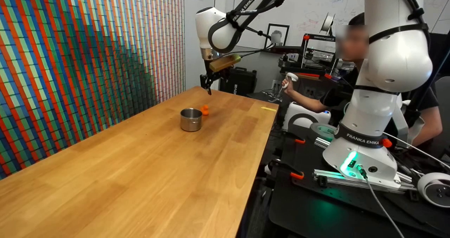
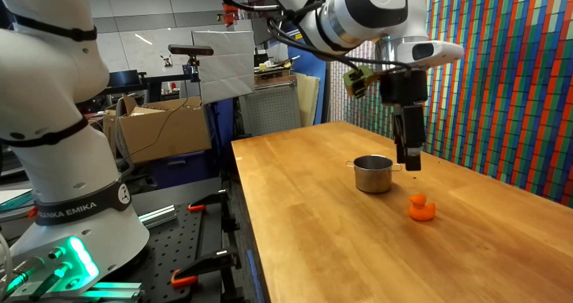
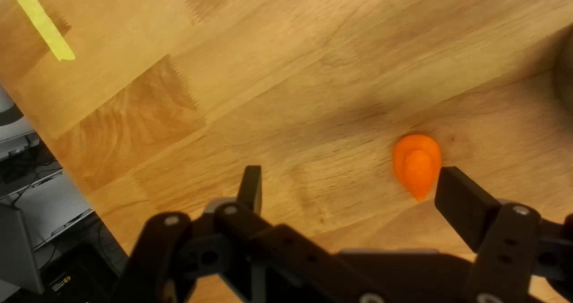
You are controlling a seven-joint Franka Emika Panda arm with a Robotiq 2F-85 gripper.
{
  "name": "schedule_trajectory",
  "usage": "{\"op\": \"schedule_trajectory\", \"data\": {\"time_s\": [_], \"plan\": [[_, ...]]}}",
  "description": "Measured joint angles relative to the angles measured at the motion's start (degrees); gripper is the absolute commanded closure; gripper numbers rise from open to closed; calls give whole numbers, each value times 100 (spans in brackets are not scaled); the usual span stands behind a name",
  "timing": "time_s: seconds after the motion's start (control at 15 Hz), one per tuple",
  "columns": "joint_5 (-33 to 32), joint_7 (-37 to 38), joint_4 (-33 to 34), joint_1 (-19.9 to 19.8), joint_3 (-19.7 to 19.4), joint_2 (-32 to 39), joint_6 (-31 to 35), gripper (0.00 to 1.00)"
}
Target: Put the rubber duck in the silver cup
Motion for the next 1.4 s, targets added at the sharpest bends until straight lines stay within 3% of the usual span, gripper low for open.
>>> {"op": "schedule_trajectory", "data": {"time_s": [0.6,1.13,1.2,1.27,1.4], "plan": [[1461,-412,787,5,-65,973,238,0],[1652,-686,1058,5,-218,1682,396,0],[1652,-710,1069,8,-245,1756,471,25],[1652,-717,1082,20,-275,1832,570,26],[1651,-718,1137,84,-342,1957,774,42]]}}
